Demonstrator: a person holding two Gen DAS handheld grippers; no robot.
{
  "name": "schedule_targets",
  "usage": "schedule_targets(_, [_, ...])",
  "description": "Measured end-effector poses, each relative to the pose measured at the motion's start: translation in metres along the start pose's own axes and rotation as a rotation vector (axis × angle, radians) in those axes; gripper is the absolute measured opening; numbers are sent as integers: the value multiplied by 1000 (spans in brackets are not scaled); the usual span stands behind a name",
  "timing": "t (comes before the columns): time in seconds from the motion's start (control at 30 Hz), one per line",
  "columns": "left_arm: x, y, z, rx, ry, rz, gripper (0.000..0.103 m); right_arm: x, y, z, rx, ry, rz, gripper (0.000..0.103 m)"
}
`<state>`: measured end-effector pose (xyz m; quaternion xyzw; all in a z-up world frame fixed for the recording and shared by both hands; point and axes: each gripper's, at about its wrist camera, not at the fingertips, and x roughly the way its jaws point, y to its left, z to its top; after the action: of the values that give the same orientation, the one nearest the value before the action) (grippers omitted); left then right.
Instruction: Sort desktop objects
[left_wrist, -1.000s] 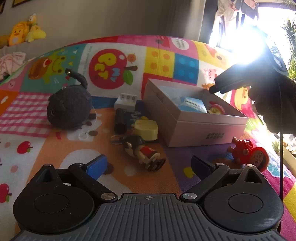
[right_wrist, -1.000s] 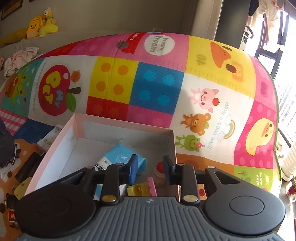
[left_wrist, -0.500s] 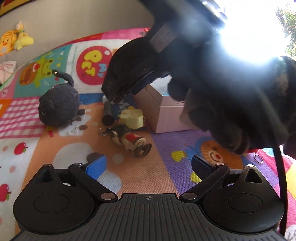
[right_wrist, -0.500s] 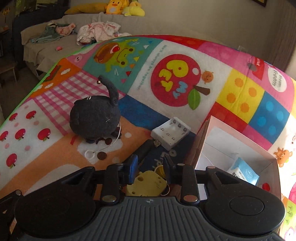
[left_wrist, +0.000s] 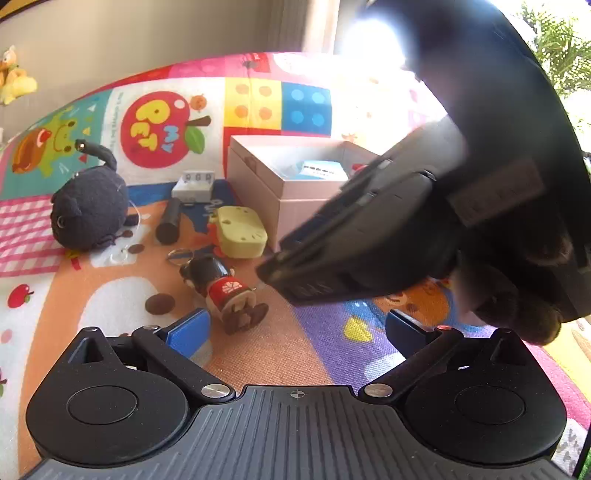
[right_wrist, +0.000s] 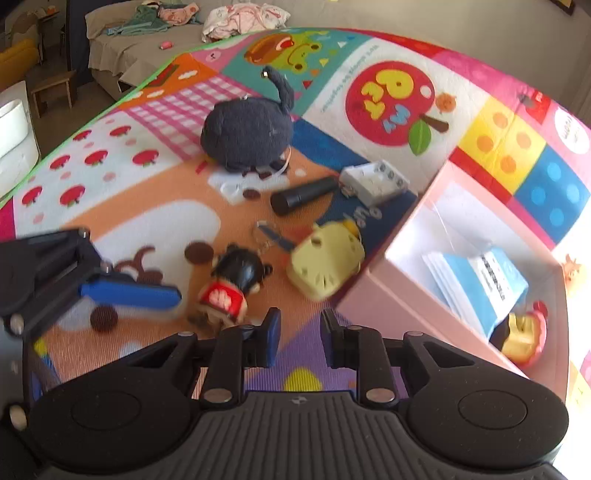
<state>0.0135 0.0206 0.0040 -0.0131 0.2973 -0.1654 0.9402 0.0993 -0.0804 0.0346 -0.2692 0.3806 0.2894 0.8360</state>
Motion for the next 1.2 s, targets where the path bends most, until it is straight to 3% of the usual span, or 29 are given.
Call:
schedule_targets(0.17, [2,1,0,-13,12,9,103,-20,-20,-30,101,-37,-64,23])
schedule_targets(0.33, [5,2,1,-25,28,58,103,-39,-34,-17,224,-115,70,24])
schedule_targets(0.47, [2,3,0,-61,29,174,103,-33,-22,13,265,-151,136,35])
schedule_targets(0.63, [-11,10,-7,-23,69,265,103,-5,-14,31,376,-111,116,40])
schedule_targets(0.8, [-33,38,-15,-58,26,369,103,15,-3,32,464,-134,26,40])
schedule_targets(0.93, [-38,57,-16,-154,20,348,103,34,3,40,496,-110,-39,41])
schedule_targets(1.1, [-40,54,-18,-140,9,325,103,47,9,49,485,-119,-94,37])
schedule_targets(1.2, [-40,55,-18,-151,9,323,103,36,8,44,470,-135,-81,37])
